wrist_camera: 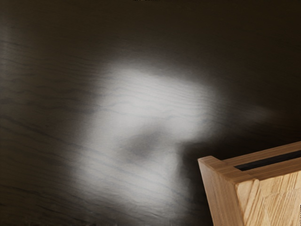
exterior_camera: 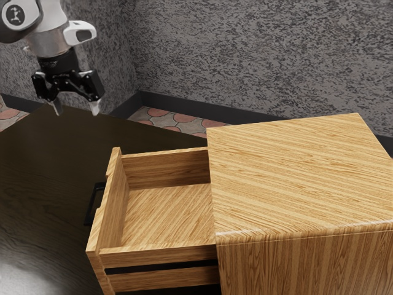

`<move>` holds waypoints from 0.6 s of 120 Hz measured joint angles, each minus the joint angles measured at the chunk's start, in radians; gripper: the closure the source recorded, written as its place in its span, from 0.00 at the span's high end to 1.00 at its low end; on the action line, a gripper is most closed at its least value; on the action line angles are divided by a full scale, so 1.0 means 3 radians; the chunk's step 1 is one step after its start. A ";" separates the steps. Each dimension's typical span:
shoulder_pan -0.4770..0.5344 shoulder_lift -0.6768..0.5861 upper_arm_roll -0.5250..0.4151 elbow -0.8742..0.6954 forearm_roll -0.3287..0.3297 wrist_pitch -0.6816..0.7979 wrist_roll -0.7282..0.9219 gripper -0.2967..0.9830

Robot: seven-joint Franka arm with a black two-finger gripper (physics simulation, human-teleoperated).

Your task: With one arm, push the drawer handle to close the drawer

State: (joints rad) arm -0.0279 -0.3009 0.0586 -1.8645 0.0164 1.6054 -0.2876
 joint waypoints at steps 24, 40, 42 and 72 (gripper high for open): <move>-0.0036 -0.0431 0.0174 -0.0436 -0.0033 0.0022 -0.0660 0.77; 0.0018 -0.1138 0.0193 -0.1161 -0.0114 0.0092 -0.0978 0.53; 0.0024 -0.1201 0.0192 -0.1298 -0.0125 0.0155 -0.1012 0.50; -0.0108 -0.1022 0.0189 -0.1906 -0.0537 0.1318 -0.1322 0.23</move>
State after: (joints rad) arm -0.0602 -0.6076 0.1153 -2.4364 -0.1445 2.0007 -0.6842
